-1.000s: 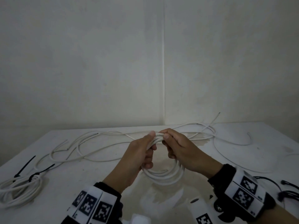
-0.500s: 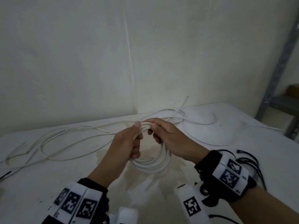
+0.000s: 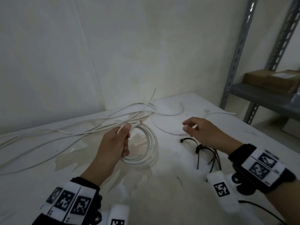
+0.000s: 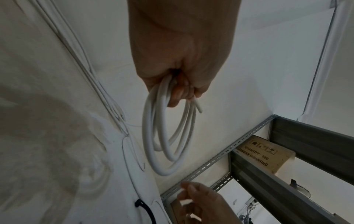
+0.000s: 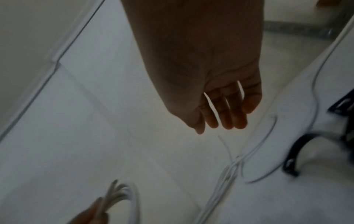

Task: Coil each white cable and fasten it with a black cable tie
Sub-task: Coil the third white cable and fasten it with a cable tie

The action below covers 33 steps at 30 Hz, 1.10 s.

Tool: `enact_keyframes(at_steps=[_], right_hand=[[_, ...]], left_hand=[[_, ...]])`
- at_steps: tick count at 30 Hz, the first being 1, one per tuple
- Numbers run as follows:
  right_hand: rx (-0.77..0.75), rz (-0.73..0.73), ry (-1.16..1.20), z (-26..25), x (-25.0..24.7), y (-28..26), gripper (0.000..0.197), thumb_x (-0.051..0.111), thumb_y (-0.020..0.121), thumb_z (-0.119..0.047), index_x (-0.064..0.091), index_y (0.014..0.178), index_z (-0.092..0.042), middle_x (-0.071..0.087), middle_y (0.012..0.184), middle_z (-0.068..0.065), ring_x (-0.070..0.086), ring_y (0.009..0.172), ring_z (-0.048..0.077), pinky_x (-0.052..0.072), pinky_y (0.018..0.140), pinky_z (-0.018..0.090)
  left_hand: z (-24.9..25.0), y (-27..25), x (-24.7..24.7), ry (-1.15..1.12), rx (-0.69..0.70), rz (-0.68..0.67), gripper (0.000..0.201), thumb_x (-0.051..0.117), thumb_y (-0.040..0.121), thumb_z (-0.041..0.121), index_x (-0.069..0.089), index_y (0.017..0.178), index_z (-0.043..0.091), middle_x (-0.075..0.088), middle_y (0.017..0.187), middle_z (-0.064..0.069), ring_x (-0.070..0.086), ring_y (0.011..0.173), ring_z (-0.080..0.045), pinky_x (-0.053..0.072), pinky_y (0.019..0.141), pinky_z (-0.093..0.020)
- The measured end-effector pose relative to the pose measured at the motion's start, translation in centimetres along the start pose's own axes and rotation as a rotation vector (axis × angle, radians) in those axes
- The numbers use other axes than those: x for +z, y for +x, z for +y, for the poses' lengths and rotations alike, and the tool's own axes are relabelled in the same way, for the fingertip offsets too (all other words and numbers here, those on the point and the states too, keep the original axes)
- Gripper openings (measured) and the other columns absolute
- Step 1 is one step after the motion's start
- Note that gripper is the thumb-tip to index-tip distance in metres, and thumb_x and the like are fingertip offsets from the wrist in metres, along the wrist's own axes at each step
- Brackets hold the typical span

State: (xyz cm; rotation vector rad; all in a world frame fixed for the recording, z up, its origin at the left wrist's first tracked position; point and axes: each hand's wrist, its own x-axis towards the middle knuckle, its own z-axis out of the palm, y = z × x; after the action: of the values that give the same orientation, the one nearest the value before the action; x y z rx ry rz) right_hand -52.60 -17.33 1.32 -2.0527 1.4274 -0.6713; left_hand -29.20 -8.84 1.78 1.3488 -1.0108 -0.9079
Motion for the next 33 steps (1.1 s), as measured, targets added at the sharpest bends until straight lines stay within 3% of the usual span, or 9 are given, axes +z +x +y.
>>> enact_keyframes(at_steps=[5, 8, 12, 14, 16, 20, 24, 28, 33], right_hand=[[0.152, -0.117, -0.301, 3.5, 0.0, 1.3, 0.022, 0.057, 0.089, -0.032, 0.055, 0.091, -0.011, 0.05, 0.089, 0.0, 0.048, 0.082, 0.014, 0.034, 0.058, 0.017], [0.218, -0.219, -0.438, 3.9, 1.1, 2.1, 0.026, 0.063, 0.083, -0.028, 0.047, 0.073, -0.01, 0.046, 0.073, 0.001, 0.045, 0.069, 0.015, 0.031, 0.051, 0.02], [0.257, -0.213, -0.449, 3.9, 2.0, 3.2, 0.014, 0.064, 0.078, -0.011, 0.051, 0.076, -0.007, 0.052, 0.081, 0.006, 0.051, 0.072, 0.018, 0.037, 0.05, 0.02], [0.233, -0.153, -0.417, 3.7, 2.1, 3.6, 0.008, 0.059, 0.081, -0.008, 0.057, 0.087, -0.003, 0.057, 0.092, 0.009, 0.058, 0.079, 0.023, 0.046, 0.061, 0.026], [0.169, -0.06, -0.334, 3.1, 2.1, 3.8, 0.017, 0.057, 0.085, -0.009, 0.059, 0.099, 0.0, 0.058, 0.1, 0.011, 0.059, 0.082, 0.024, 0.047, 0.069, 0.029], [-0.028, 0.097, 0.002, -0.5, 2.4, 3.0, 0.01, 0.059, 0.088, -0.014, 0.062, 0.097, -0.012, 0.055, 0.077, -0.004, 0.051, 0.065, 0.008, 0.039, 0.054, 0.01], [-0.21, 0.032, 0.241, -5.8, 3.6, 1.4, 0.015, 0.059, 0.088, -0.015, 0.061, 0.085, -0.03, 0.056, 0.066, -0.008, 0.053, 0.056, 0.005, 0.04, 0.055, 0.012], [-0.291, -0.107, 0.359, -9.9, 5.8, -0.2, 0.015, 0.064, 0.085, -0.016, 0.066, 0.089, -0.03, 0.055, 0.059, -0.009, 0.05, 0.052, 0.005, 0.042, 0.058, 0.019], [-0.239, -0.11, 0.338, -12.9, 9.0, -0.3, 0.019, 0.071, 0.077, -0.015, 0.054, 0.077, -0.024, 0.064, 0.065, 0.003, 0.056, 0.05, 0.002, 0.041, 0.05, 0.009]], left_hand=[[-0.5, 0.2, 1.1, 0.003, -0.026, -0.011, 0.035, 0.046, 0.095, 0.026, 0.043, 0.063, 0.011, 0.03, 0.037, 0.009, 0.025, 0.033, -0.004, 0.027, 0.035, -0.015], [-0.6, 0.4, 1.2, -0.003, -0.022, 0.003, 0.035, 0.046, 0.095, 0.026, 0.043, 0.063, 0.011, 0.03, 0.037, 0.009, 0.025, 0.033, -0.004, 0.028, 0.035, -0.016], [-0.5, 0.5, 0.7, -0.011, -0.02, 0.027, 0.035, 0.046, 0.095, 0.026, 0.043, 0.064, 0.011, 0.029, 0.038, 0.011, 0.024, 0.033, -0.005, 0.028, 0.035, -0.016], [-0.5, 0.6, 0.3, -0.017, -0.017, 0.041, 0.035, 0.046, 0.095, 0.026, 0.043, 0.064, 0.011, 0.029, 0.037, 0.011, 0.024, 0.033, -0.005, 0.028, 0.035, -0.015], [-0.4, 0.6, -0.2, -0.024, -0.007, 0.057, 0.035, 0.046, 0.095, 0.025, 0.043, 0.064, 0.01, 0.029, 0.038, 0.011, 0.024, 0.033, -0.005, 0.028, 0.035, -0.015], [-0.4, 0.9, -1.2, -0.036, 0.02, 0.088, 0.034, 0.046, 0.095, 0.025, 0.043, 0.064, 0.01, 0.029, 0.038, 0.011, 0.025, 0.034, -0.005, 0.029, 0.035, -0.016], [-0.1, 0.7, -2.5, -0.026, 0.059, 0.126, 0.035, 0.045, 0.096, 0.026, 0.042, 0.064, 0.011, 0.029, 0.039, 0.01, 0.025, 0.035, -0.005, 0.028, 0.036, -0.016], [0.2, 0.2, -3.9, -0.02, 0.095, 0.202, 0.036, 0.045, 0.095, 0.026, 0.043, 0.063, 0.01, 0.03, 0.037, 0.009, 0.026, 0.034, -0.005, 0.028, 0.037, -0.018], [0.2, -0.6, -5.8, 0.022, 0.185, 0.304, 0.037, 0.044, 0.095, 0.029, 0.047, 0.064, 0.008, 0.033, 0.037, 0.006, 0.03, 0.034, -0.004, 0.031, 0.038, -0.02]])
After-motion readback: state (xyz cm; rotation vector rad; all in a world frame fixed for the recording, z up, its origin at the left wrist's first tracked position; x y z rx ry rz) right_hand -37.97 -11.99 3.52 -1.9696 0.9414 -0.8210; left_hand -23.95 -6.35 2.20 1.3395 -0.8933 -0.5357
